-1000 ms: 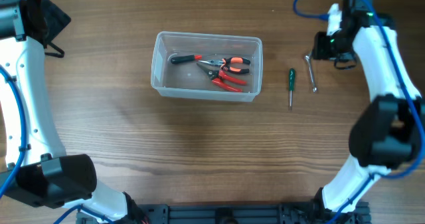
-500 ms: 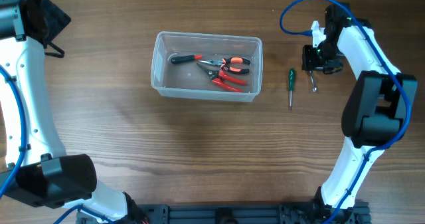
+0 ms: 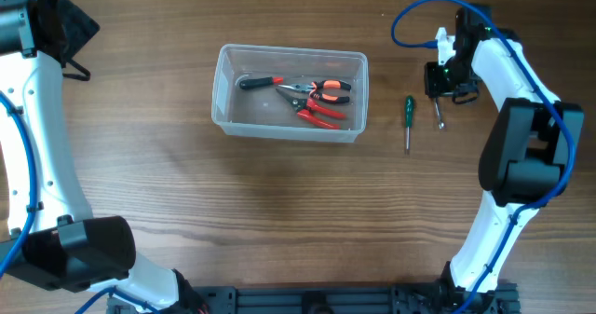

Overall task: Pack container
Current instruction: 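Lower the right gripper onto the silver socket wrench and grasp it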

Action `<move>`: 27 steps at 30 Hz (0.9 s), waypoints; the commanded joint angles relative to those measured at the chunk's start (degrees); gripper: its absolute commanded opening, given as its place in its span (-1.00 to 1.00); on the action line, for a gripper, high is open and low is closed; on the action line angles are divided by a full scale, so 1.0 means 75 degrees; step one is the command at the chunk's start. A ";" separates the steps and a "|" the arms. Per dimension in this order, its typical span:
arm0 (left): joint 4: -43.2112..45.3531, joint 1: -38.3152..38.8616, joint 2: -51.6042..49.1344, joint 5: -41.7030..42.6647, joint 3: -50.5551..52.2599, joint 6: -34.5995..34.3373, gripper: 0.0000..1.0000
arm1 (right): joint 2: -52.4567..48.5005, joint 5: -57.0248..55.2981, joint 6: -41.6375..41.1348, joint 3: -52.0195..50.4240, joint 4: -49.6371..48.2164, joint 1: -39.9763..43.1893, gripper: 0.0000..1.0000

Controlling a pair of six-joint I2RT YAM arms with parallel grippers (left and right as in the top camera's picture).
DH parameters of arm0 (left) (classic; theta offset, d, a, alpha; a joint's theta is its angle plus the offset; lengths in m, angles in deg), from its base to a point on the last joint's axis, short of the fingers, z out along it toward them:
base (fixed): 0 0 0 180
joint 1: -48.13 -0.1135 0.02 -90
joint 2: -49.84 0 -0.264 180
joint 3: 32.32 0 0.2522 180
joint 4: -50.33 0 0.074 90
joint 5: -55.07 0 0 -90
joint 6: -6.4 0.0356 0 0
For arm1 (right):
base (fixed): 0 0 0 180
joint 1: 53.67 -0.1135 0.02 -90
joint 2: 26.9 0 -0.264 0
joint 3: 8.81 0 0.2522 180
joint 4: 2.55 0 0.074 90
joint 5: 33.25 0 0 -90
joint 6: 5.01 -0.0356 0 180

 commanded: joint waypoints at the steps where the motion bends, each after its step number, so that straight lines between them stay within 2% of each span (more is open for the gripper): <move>1: 0.0000 -0.0041 0.0032 0.0012 -0.0070 0.0035 1.00 | -0.0265 -0.0128 0.0105 -0.0070 -0.0096 -0.0032 -0.35; 10: 0.0000 -0.0041 0.0032 0.0012 -0.0070 0.0035 1.00 | -0.0396 -0.0099 0.0064 -0.0070 -0.0154 -0.0032 -0.50; 15: 0.0000 -0.0041 0.0032 0.0012 -0.0070 0.0035 1.00 | -0.0396 -0.0073 -0.0070 -0.0070 -0.0152 -0.0032 -0.91; 27: 0.0000 -0.0041 0.0032 0.0012 -0.0070 0.0035 1.00 | -0.0154 -0.0076 -0.0157 0.0099 0.0146 -0.0023 -0.91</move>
